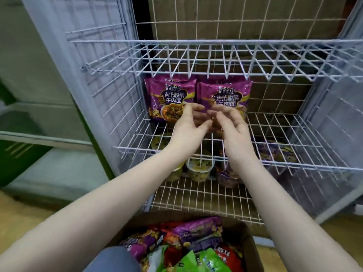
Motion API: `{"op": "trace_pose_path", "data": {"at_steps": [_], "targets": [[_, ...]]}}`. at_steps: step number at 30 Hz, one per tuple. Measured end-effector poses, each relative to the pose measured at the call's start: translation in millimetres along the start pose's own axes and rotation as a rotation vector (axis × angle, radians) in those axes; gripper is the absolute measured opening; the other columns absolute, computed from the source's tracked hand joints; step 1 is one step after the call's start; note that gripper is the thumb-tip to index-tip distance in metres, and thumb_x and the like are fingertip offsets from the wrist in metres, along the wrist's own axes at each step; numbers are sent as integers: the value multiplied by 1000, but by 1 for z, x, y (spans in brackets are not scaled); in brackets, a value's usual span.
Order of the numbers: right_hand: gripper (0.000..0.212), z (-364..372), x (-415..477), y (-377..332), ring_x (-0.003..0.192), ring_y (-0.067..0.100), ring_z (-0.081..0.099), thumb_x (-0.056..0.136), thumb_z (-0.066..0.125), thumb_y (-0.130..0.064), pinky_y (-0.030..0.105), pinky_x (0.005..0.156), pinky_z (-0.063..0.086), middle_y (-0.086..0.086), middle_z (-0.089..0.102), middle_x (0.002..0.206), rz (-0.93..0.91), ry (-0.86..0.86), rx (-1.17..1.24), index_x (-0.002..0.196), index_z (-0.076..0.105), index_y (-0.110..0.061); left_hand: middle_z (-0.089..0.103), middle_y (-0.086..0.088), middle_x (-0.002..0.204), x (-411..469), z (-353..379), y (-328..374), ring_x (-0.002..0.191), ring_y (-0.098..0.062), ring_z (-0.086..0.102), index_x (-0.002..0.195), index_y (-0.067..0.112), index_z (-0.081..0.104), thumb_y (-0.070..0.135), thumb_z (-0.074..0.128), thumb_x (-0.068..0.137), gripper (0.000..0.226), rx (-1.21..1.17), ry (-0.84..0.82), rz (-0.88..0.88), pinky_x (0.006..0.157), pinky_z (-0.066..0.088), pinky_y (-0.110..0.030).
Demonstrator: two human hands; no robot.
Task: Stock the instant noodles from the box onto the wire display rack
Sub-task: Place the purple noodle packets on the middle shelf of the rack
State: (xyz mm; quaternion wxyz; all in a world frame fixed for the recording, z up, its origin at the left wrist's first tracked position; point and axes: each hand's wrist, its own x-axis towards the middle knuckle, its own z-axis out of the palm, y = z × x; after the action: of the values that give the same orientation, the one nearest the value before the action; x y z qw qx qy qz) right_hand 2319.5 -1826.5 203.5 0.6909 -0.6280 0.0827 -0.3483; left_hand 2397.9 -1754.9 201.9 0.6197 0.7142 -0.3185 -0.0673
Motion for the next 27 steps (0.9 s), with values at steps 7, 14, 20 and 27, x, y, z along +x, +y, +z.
{"op": "trace_pose_path", "data": {"at_steps": [7,14,20,27], "targets": [[20,13,-89,62,105,17,62,89,46,-20,28,89,53,1,65,108,98,-132,25,105,58,-21,65,-2,93,-90,-43,-49,91,-13,64,102,15,53,10,61,89,16,1,-55,-63,81,54,-32],[22,1,-159,172,90,2,63,97,45,-6,23,84,50,1,64,101,370,-150,-98,100,56,-25,59,0,88,-164,-72,-152,84,-13,54,86,22,54,5,61,88,19,88,99,-337,77,43,-18],[18,5,-200,230,88,7,61,97,45,-7,20,79,50,-1,63,96,531,-129,-200,99,55,-22,56,4,82,-208,-104,-216,73,-6,52,94,13,55,10,63,87,12,319,92,-515,65,40,-6],[12,16,-213,257,100,25,59,95,49,-9,30,85,46,6,60,102,592,-98,-350,105,54,-15,58,-8,101,-231,-98,-257,96,-22,57,103,8,55,21,66,84,25,480,48,-651,77,39,-25]]}}
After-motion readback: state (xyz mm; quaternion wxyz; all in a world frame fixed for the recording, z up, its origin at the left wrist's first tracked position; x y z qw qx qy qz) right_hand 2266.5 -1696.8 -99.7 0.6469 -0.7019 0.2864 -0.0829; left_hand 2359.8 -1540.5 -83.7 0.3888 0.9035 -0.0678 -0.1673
